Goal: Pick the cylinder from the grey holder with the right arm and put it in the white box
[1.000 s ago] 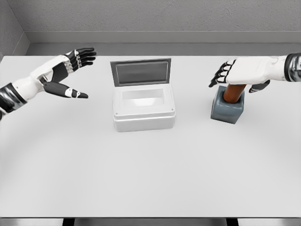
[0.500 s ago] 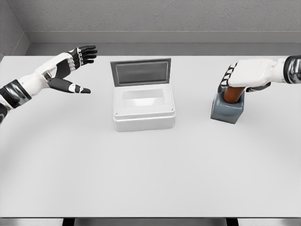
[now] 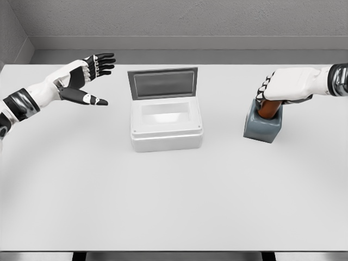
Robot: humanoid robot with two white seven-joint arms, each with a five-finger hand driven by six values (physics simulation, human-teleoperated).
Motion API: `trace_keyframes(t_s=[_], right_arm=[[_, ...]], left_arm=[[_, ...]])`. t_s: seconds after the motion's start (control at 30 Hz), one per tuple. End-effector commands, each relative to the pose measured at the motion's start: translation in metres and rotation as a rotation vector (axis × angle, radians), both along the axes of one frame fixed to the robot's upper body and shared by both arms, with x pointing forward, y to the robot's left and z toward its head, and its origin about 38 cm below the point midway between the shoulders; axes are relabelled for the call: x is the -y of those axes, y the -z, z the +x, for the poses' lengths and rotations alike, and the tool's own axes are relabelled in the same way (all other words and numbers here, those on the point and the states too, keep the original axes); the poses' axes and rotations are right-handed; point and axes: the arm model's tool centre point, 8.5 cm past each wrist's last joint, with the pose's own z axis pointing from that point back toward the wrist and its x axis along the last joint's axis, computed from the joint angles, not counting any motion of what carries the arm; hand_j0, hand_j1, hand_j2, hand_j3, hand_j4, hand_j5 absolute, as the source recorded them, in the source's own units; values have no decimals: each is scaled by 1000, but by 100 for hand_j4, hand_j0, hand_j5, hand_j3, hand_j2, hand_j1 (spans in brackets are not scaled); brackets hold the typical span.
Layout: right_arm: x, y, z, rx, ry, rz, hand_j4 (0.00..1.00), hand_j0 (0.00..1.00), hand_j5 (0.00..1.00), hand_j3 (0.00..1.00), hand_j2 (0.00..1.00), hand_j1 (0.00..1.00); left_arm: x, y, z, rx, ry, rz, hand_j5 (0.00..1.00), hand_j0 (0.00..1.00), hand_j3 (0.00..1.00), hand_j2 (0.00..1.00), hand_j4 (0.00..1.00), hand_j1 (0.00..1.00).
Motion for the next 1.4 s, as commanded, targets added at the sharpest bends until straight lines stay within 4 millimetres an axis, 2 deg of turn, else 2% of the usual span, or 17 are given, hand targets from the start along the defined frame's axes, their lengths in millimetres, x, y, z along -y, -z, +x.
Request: trace_keyframes(t_s=[0.0,0.23,0.43,0.6,0.7,0.93,1.03,1.37], right_arm=[[1,-1,0,2,4,2,57,57,57,57,57,57],[1,-9,1,21,1,3,56,56,56,56,56,56],[-3,-17,-7,40,-26,-2,56,56,56,56,56,56],[-7,-30,-7,67,-41,1,56,56,56,56,56,56],[-18,-40,-12,93,-81,2,56,56,56,56,56,56],[-33,-46,-10,110,-115,15,56,56,56,56,56,56],[-49,-50,-8,122,-147,29,56,56,56,56,56,56],[-66,-55,-5,136,-180,45,56,56,56,56,56,56]], left_arm=[[0,-1,0,1,-1,-6,100,100,100,100,100,100],[-1,-1,0,1,-4,-6,100,100,100,100,100,100],[-1,-1,0,1,-4,-6,100,100,100,100,100,100],[-2,0,0,1,-5,-7,100,100,100,100,100,100],[-2,0,0,1,-5,-5,100,100,100,100,100,100],[-2,-1,0,2,-6,-6,100,100,100,100,100,100],[-3,-2,0,3,-7,-6,100,100,100,100,100,100],[-3,-2,0,3,-7,-5,100,100,100,100,100,100]])
